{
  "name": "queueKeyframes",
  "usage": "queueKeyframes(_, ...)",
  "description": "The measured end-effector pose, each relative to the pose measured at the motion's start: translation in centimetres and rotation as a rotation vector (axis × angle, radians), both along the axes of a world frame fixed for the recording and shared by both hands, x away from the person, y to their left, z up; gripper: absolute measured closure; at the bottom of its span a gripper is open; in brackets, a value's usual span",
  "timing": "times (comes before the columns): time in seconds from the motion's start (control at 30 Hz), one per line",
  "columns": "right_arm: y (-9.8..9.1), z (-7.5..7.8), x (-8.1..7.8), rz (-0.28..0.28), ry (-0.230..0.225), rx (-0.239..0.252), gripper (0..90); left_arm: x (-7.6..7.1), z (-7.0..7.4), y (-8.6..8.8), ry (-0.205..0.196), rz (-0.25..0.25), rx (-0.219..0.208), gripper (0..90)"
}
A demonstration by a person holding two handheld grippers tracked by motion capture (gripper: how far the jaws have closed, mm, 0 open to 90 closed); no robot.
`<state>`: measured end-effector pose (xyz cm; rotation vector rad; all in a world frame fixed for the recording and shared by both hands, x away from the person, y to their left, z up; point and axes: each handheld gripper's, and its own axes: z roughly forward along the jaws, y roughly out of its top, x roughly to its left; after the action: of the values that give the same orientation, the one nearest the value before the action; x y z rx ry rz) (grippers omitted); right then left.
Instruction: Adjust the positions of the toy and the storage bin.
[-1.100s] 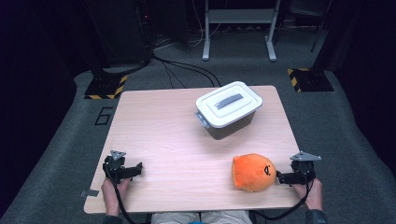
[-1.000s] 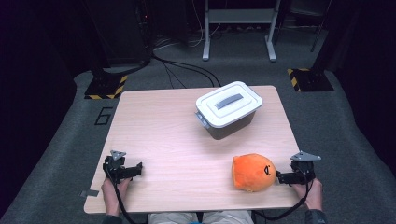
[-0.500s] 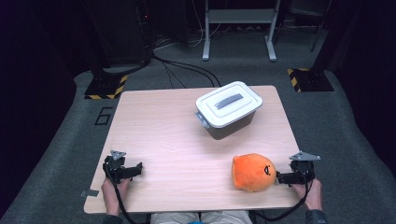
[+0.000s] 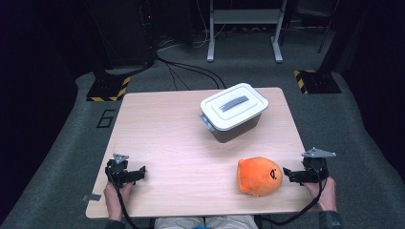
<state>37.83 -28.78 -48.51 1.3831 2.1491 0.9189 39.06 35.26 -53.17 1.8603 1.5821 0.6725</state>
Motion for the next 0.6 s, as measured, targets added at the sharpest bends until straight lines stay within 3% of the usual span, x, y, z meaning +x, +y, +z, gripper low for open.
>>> queueKeyframes(0.17,0.3,0.9,0.2,0.009,-0.009,0.0,0.3,0.0,0.0,0.0,0.004,-0.002,-0.001,1.2)
queueKeyframes(0.6,1.4,5.0,0.1,0.06,-0.077,-0.003,0.8,0.0,0.0,0.0,0.005,-0.003,0.0,1.2)
